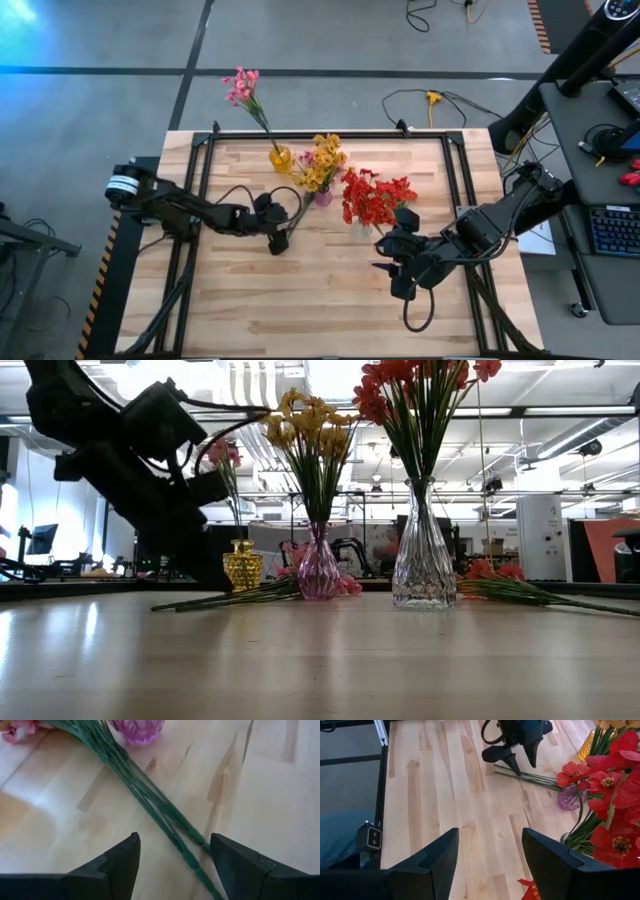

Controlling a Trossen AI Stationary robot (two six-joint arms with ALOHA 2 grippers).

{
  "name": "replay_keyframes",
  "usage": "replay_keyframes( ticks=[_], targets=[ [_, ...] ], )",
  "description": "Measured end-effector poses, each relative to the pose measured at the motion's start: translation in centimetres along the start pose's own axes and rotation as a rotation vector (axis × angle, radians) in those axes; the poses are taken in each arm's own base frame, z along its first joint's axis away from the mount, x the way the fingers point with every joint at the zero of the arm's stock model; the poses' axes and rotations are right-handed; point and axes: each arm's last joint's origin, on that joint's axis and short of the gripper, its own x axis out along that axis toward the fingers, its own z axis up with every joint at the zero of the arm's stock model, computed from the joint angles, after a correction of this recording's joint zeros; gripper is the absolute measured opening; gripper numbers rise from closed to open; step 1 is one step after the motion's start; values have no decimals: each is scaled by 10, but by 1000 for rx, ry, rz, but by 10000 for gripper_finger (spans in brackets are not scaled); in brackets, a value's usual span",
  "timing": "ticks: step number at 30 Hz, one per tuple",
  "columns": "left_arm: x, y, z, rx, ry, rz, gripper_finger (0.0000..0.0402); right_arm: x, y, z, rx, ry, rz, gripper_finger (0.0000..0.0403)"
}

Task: Sort flowers into vase by color
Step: Put the left pink flowers into the yellow vase

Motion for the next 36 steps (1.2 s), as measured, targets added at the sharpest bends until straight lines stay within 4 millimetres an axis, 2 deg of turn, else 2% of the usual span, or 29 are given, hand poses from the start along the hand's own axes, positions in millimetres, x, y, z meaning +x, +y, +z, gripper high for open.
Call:
replay_keyframes(
  ticks=[5, 9, 24, 36],
  targets=[
    [6, 1, -4, -4, 15, 30, 217, 0, 0, 0, 0, 0, 0, 210],
    [8, 0, -6, -6, 24, 33, 193, 0, 0, 0, 1, -1, 0, 210],
    [16, -1, -12, -54, 47, 58, 12, 0, 0, 0, 1, -5, -7, 210],
    [9, 4, -11, -128, 47, 117, 3, 0, 0, 0, 4, -5, -6, 210]
  ],
)
